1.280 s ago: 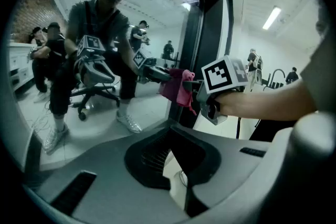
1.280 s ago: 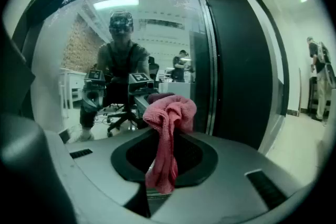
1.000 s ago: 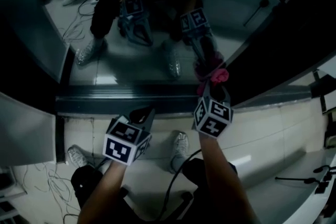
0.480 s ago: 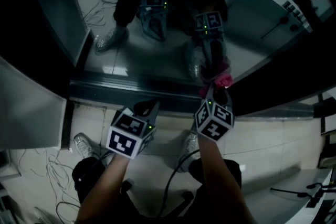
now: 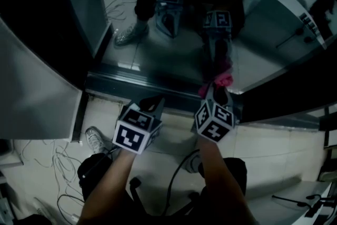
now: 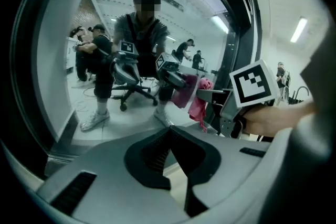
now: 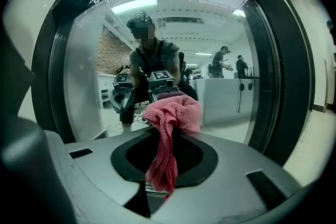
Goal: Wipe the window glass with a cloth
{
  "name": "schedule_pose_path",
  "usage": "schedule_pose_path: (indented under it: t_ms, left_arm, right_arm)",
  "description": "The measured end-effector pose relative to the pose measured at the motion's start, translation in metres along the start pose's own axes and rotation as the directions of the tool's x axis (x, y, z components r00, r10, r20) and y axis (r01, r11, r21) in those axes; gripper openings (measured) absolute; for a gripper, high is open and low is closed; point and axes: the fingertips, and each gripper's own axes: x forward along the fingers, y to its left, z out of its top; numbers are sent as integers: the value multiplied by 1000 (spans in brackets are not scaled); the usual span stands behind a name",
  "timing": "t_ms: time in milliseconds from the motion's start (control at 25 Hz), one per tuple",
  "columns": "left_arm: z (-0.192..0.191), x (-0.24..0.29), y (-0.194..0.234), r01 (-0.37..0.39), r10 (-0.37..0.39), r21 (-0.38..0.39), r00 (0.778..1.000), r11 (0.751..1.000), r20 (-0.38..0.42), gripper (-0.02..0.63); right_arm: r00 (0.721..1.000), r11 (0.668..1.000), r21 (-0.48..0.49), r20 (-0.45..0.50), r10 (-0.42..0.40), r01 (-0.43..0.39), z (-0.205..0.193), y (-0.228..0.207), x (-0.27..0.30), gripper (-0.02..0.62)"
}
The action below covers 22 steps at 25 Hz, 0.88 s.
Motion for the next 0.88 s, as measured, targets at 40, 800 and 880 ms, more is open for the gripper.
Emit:
schedule_pose_path:
  t_ms: [40,800,880]
  left_arm:
    - [-2,-3,5,-7,7,1,1000,1000,-4,2]
    - [-36,-87,114,-177,173,-144,984,974,-39,2]
    - [-29,-101,126,-195,197,-152,980,969,-4,2]
  right_arm:
    - [1000,1000,-3,-2,15,-15,-1,10,0,66]
    - [957,952,-97,-53,286,-289,-11,194,8,66]
    - [950,945,-103,-61,305,-310,-12,216,10,66]
